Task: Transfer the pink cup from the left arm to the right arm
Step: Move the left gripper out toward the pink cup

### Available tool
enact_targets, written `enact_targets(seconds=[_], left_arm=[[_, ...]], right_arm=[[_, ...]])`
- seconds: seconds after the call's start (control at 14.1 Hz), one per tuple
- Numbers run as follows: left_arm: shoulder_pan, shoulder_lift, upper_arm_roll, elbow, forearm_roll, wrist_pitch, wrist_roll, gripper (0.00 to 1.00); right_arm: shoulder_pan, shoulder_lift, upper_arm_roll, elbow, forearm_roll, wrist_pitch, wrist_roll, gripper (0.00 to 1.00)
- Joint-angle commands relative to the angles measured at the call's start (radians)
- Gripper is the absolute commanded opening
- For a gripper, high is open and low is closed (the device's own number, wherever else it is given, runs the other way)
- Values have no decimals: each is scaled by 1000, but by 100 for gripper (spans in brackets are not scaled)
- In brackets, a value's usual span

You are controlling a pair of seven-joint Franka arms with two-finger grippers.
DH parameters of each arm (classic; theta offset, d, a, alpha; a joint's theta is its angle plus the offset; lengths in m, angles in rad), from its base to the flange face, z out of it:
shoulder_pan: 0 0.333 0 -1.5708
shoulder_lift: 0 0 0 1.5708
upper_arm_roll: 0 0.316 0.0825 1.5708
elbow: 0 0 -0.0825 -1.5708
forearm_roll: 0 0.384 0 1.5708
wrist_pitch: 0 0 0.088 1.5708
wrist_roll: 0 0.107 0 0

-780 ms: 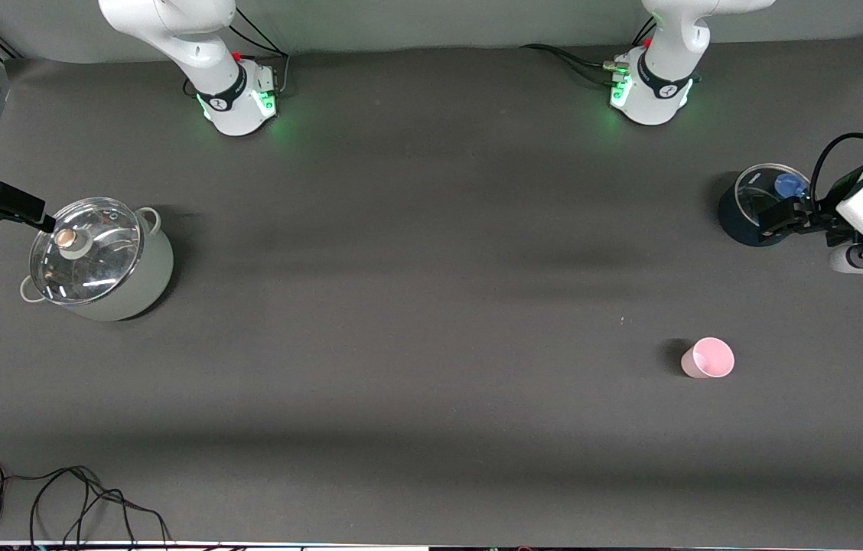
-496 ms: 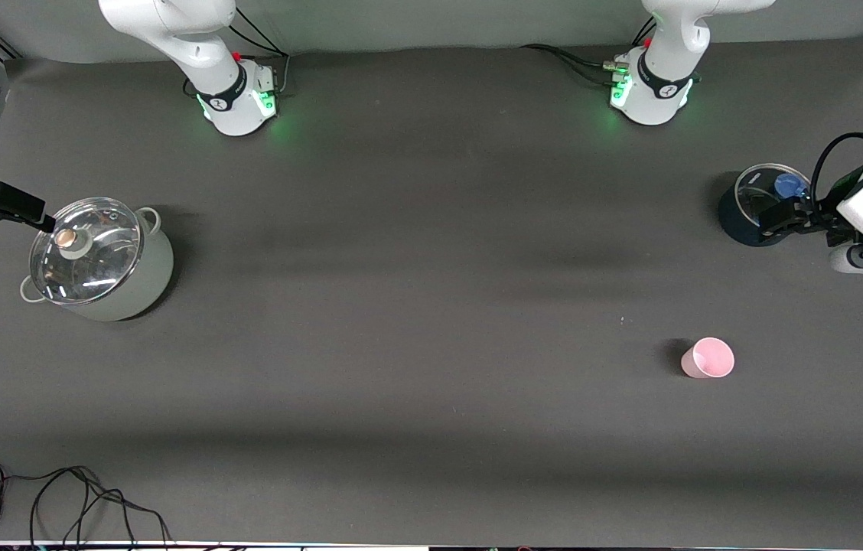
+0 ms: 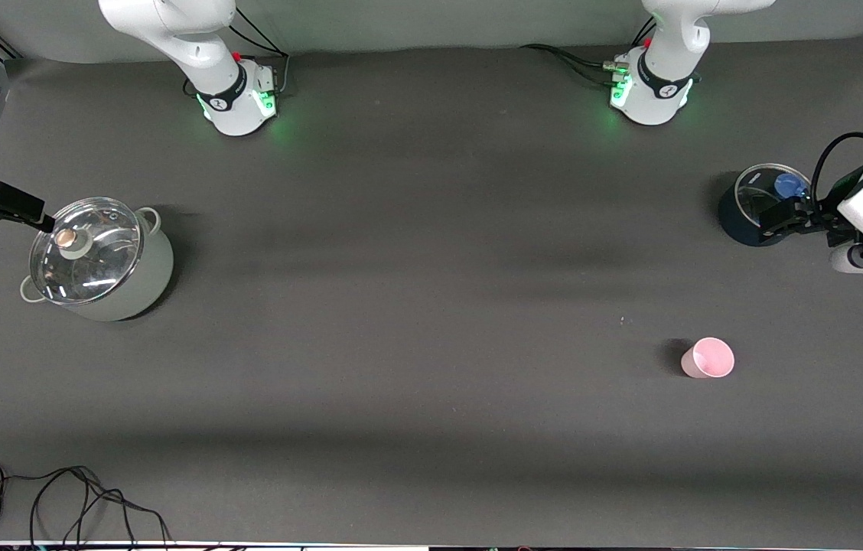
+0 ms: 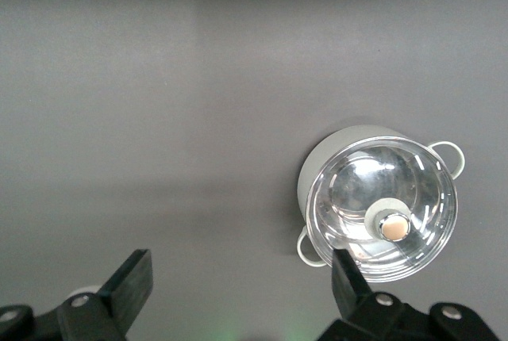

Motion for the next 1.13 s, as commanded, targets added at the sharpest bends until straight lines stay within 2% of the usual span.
enact_targets(seconds=[0.0, 0.28, 0.43, 0.78, 1.06], left_arm=[[-2, 13, 8, 29, 14, 8, 6, 100], [72, 124, 7, 176, -15, 9, 277, 100], [126, 153, 7, 195, -68, 12, 374, 100], [308, 274, 7, 229, -336, 12, 815, 100], [397, 381, 7, 229, -519, 64, 1136, 100]], right_arm=[[2, 14, -2, 32, 18, -19, -7, 100], [2, 14, -2, 31, 18, -19, -7, 100], [2, 15, -2, 31, 18, -19, -7, 100], [2, 14, -1, 29, 18, -21, -7, 100], [4, 14, -1, 29, 18, -21, -6, 100]])
